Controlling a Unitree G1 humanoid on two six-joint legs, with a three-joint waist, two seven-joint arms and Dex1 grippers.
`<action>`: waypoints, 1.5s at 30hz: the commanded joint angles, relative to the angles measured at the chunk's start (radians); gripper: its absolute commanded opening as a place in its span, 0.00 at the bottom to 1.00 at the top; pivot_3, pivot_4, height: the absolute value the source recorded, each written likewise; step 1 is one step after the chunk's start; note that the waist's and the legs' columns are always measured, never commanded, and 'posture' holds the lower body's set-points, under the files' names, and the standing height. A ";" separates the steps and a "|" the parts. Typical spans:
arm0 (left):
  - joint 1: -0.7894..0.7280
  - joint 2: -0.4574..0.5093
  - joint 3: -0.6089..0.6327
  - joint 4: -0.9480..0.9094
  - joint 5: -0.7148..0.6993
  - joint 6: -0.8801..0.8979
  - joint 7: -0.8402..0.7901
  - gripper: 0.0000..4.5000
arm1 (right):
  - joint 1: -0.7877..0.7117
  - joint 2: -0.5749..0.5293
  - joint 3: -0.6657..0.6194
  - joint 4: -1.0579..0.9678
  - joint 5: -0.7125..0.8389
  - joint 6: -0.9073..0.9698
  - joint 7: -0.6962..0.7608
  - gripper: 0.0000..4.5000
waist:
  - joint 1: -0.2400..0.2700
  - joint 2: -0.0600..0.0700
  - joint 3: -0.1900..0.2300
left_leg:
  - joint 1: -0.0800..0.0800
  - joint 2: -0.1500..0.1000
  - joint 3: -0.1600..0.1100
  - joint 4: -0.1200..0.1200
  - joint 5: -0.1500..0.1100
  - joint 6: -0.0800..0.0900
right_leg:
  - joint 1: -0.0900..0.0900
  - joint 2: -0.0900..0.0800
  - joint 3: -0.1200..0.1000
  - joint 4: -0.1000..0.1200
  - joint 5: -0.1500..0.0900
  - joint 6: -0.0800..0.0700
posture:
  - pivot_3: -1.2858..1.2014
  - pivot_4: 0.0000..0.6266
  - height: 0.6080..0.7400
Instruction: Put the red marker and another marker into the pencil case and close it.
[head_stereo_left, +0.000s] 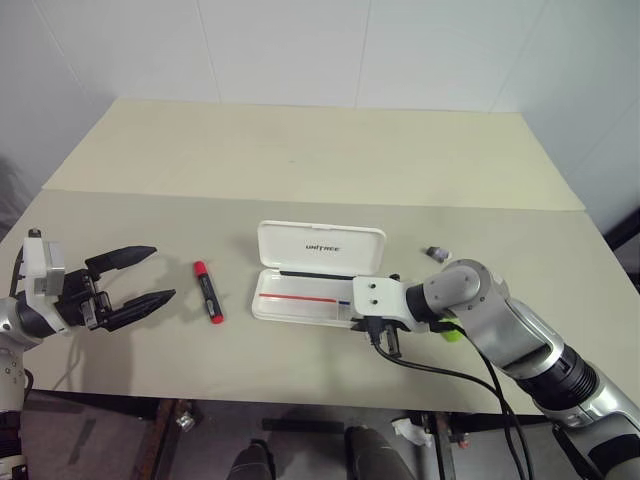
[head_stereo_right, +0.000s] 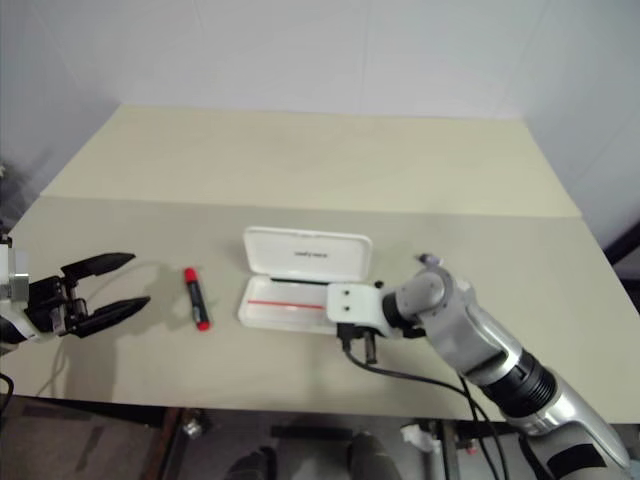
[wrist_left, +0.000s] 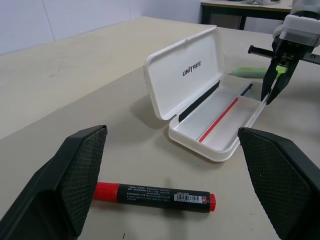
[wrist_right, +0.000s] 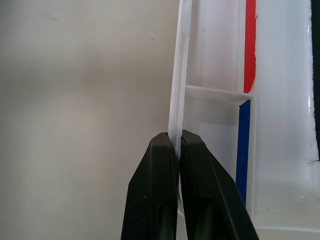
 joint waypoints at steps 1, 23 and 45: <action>0.000 0.000 0.015 -0.016 -0.015 -0.014 -0.002 1.00 | 0.013 0.008 -0.001 -0.039 0.031 0.006 -0.014 0.06 | 0.001 0.000 0.000 | 0.000 0.000 0.000 0.000 0.000 0.000 | 0.000 0.000 0.000 0.000 0.000 0.000 | 0.52 0.24 1.00; 0.092 -0.047 0.031 -0.217 -0.016 0.051 0.176 1.00 | -0.038 0.004 -0.200 0.005 0.325 -0.008 0.049 1.00 | 0.016 0.000 0.000 | 0.000 0.000 0.000 0.000 0.000 0.000 | 0.001 0.000 0.000 0.000 0.000 0.000 | 0.52 0.24 1.00; 0.068 -0.346 -0.075 -0.645 0.005 0.686 1.156 1.00 | -0.019 0.017 -0.439 0.420 0.425 -0.517 0.066 1.00 | 0.017 -0.002 0.000 | 0.001 -0.001 0.000 0.009 -0.001 0.002 | 0.006 0.000 0.002 -0.002 0.004 0.005 | 0.52 0.24 1.00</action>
